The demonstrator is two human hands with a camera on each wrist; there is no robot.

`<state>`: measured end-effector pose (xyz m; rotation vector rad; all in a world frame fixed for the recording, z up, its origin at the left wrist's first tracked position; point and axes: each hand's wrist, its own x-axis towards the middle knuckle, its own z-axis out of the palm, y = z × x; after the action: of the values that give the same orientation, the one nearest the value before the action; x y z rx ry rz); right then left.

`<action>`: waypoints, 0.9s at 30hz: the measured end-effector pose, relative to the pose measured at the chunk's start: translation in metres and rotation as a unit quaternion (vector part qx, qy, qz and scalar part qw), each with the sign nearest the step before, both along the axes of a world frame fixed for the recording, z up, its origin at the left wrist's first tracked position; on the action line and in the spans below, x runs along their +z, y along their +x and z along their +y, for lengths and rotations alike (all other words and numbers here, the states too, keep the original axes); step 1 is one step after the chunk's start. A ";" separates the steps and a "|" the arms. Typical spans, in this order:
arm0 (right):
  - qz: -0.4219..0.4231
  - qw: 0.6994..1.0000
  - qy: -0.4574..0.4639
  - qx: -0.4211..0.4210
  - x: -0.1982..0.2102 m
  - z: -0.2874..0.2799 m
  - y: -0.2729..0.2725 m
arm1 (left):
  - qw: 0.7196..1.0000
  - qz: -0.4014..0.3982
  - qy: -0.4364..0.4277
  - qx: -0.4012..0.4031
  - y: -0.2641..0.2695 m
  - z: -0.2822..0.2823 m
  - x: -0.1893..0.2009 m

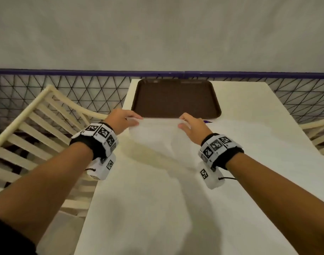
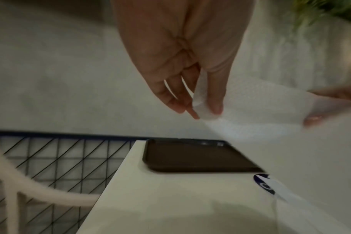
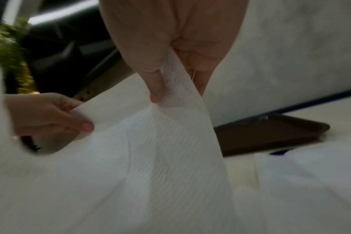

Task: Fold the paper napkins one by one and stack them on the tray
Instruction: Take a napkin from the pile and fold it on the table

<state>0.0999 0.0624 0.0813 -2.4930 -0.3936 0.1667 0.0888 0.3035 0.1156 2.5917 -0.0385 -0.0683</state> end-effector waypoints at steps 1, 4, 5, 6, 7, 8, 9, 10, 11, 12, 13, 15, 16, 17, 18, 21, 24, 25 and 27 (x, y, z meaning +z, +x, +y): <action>0.020 1.000 -0.001 -0.015 -0.004 0.013 0.007 | 1.000 0.017 0.001 0.009 0.005 0.008 -0.005; 0.034 0.998 0.013 -0.051 -0.003 0.041 0.032 | 0.997 0.061 -0.027 0.044 0.024 0.025 -0.014; 0.026 0.998 0.011 -0.057 0.001 0.047 0.041 | 0.995 0.063 -0.051 0.056 0.029 0.029 -0.015; 0.014 0.998 0.007 -0.058 0.007 0.050 0.048 | 0.993 0.056 -0.081 0.068 0.034 0.032 -0.014; -0.002 0.998 0.002 -0.057 0.014 0.053 0.054 | 0.989 0.042 -0.117 0.077 0.038 0.035 -0.011; -0.020 0.998 0.003 -0.055 0.022 0.055 0.057 | 0.984 0.022 -0.155 0.082 0.040 0.038 -0.007; -0.034 0.998 0.018 -0.053 0.030 0.057 0.057 | 0.979 0.005 -0.184 0.086 0.039 0.040 -0.002; -0.049 0.997 0.039 -0.045 0.037 0.057 0.055 | 0.976 -0.010 -0.198 0.090 0.037 0.043 0.004; -0.064 0.996 0.057 -0.036 0.042 0.056 0.050 | 0.975 -0.025 -0.202 0.090 0.032 0.046 0.008; -0.079 0.994 0.070 -0.024 0.043 0.055 0.043 | 0.973 -0.038 -0.211 0.086 0.026 0.049 0.010; -0.087 0.993 0.079 -0.013 0.042 0.053 0.035 | 0.970 -0.045 -0.225 0.079 0.017 0.052 0.012; -0.089 0.992 0.087 0.010 0.028 0.049 0.015 | 0.966 -0.049 -0.245 0.064 -0.006 0.057 0.009; -0.086 0.992 0.089 0.022 0.018 0.046 0.005 | 0.970 -0.044 -0.233 0.054 -0.017 0.058 0.003; -0.076 0.992 0.090 0.035 0.004 0.043 -0.005 | 0.976 -0.033 -0.213 0.044 -0.030 0.059 -0.006; -0.064 0.993 0.089 0.048 -0.010 0.041 -0.015 | 0.982 -0.018 -0.188 0.032 -0.040 0.060 -0.018; -0.023 0.994 0.071 0.075 -0.049 0.039 -0.042 | 0.992 0.038 -0.120 -0.007 -0.065 0.060 -0.060; 0.048 0.995 0.027 0.081 -0.082 0.039 -0.061 | 0.990 0.097 -0.103 -0.020 -0.081 0.057 -0.095; 0.081 0.993 0.007 0.080 -0.090 0.038 -0.064 | 0.989 0.110 -0.094 -0.021 -0.085 0.056 -0.104; 0.141 0.987 -0.023 0.071 -0.100 0.036 -0.067 | 0.988 0.135 -0.076 -0.015 -0.088 0.055 -0.114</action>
<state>0.0324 0.0981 -0.0187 -2.4387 -0.4510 0.5831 0.0006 0.3585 0.0012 2.4076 0.0158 -0.4113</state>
